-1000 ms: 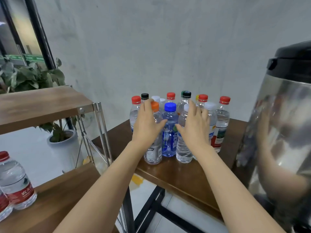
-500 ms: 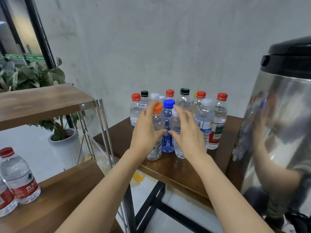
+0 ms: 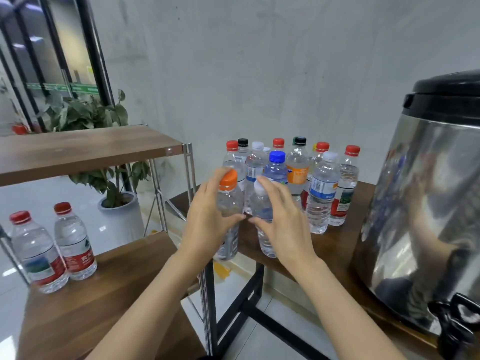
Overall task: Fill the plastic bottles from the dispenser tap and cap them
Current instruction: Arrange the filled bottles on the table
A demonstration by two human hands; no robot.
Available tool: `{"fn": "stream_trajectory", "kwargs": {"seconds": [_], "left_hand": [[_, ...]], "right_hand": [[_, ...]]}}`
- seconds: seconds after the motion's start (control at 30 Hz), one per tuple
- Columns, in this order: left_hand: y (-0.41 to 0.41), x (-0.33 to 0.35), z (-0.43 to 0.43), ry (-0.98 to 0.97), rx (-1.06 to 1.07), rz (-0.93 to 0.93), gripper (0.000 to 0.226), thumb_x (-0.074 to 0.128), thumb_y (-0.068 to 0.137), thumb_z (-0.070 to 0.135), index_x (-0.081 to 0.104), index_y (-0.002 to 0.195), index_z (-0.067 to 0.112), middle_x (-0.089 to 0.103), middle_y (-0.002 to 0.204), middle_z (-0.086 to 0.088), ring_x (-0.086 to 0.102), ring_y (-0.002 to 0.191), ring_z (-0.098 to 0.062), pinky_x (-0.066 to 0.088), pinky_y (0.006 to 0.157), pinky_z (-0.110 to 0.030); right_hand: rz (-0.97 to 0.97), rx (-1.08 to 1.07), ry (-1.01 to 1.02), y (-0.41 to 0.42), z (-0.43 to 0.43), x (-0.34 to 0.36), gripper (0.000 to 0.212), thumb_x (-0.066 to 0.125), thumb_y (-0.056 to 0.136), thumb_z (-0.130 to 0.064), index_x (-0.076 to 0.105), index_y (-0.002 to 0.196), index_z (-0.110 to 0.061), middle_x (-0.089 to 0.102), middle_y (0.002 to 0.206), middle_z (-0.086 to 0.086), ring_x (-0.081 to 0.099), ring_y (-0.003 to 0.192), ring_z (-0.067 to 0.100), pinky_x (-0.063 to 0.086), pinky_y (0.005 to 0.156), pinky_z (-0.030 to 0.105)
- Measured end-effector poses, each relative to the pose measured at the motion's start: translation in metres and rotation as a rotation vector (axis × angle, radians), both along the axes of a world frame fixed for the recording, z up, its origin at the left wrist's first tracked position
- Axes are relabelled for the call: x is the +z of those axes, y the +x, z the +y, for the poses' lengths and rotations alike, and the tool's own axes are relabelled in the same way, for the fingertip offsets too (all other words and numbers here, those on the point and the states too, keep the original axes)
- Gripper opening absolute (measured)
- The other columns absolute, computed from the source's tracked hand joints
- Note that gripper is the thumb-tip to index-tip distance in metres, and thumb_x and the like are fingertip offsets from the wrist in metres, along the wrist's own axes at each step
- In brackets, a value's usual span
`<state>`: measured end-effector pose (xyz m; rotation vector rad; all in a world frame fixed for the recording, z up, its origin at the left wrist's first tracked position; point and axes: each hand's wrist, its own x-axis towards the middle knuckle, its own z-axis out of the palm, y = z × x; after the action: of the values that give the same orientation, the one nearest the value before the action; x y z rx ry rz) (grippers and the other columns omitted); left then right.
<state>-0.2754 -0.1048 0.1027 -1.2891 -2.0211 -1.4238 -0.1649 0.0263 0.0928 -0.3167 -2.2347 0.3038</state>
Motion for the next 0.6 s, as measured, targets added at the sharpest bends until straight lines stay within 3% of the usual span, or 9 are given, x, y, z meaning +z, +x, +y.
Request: {"fn": "stream_trajectory", "kwargs": {"seconds": [0.1, 0.2, 0.27, 0.37, 0.5, 0.6], "left_hand": [[0.0, 0.002, -0.037, -0.013, 0.054, -0.009, 0.096, 0.092, 0.062, 0.012, 0.037, 0.135, 0.043, 0.052, 0.126, 0.009, 0.046, 0.112, 0.0, 0.032, 0.093, -0.001], [-0.003, 0.003, -0.072, -0.035, 0.099, -0.025, 0.097, 0.092, 0.063, 0.014, 0.038, 0.14, 0.038, 0.053, 0.131, 0.006, 0.049, 0.117, -0.005, 0.039, 0.101, -0.019], [-0.009, 0.0, -0.093, -0.04, 0.134, -0.035, 0.098, 0.092, 0.063, 0.014, 0.037, 0.139, 0.041, 0.055, 0.131, 0.006, 0.051, 0.119, -0.007, 0.041, 0.099, -0.022], [-0.021, -0.011, -0.122, -0.07, 0.208, -0.051, 0.097, 0.092, 0.063, 0.012, 0.038, 0.139, 0.037, 0.057, 0.128, 0.006, 0.055, 0.114, -0.008, 0.043, 0.091, -0.015], [-0.042, -0.03, -0.154, -0.098, 0.291, -0.098, 0.096, 0.092, 0.063, 0.012, 0.039, 0.141, 0.033, 0.056, 0.122, 0.007, 0.053, 0.099, 0.007, 0.038, 0.079, 0.001], [-0.06, -0.043, -0.17, -0.107, 0.36, -0.166, 0.094, 0.09, 0.066, 0.011, 0.039, 0.141, 0.034, 0.053, 0.119, 0.012, 0.051, 0.097, 0.004, 0.037, 0.073, 0.001]], "right_hand": [[0.008, 0.089, -0.034, -0.002, -0.027, 0.001, 0.089, 0.081, 0.078, -0.025, 0.025, 0.146, -0.038, 0.043, 0.142, -0.005, 0.053, 0.119, 0.014, 0.055, 0.08, 0.033], [0.01, 0.19, -0.068, -0.011, -0.055, 0.0, 0.092, 0.082, 0.077, -0.025, 0.022, 0.145, -0.042, 0.042, 0.141, -0.007, 0.051, 0.122, 0.014, 0.057, 0.084, 0.037], [0.008, 0.25, -0.088, -0.021, -0.074, -0.002, 0.091, 0.083, 0.077, -0.026, 0.023, 0.144, -0.043, 0.043, 0.141, -0.008, 0.05, 0.121, 0.011, 0.054, 0.086, 0.032], [-0.016, 0.344, -0.189, -0.038, -0.1, -0.008, 0.087, 0.082, 0.078, -0.026, 0.029, 0.145, -0.041, 0.045, 0.14, -0.012, 0.047, 0.119, 0.004, 0.047, 0.088, 0.023], [-0.08, 0.437, -0.311, -0.07, -0.129, -0.024, 0.087, 0.083, 0.077, -0.027, 0.031, 0.144, -0.043, 0.046, 0.138, -0.015, 0.047, 0.12, 0.003, 0.046, 0.093, 0.026], [-0.134, 0.488, -0.355, -0.1, -0.143, -0.037, 0.085, 0.083, 0.078, -0.025, 0.033, 0.144, -0.042, 0.046, 0.141, -0.013, 0.046, 0.124, 0.006, 0.041, 0.096, 0.023]]}}
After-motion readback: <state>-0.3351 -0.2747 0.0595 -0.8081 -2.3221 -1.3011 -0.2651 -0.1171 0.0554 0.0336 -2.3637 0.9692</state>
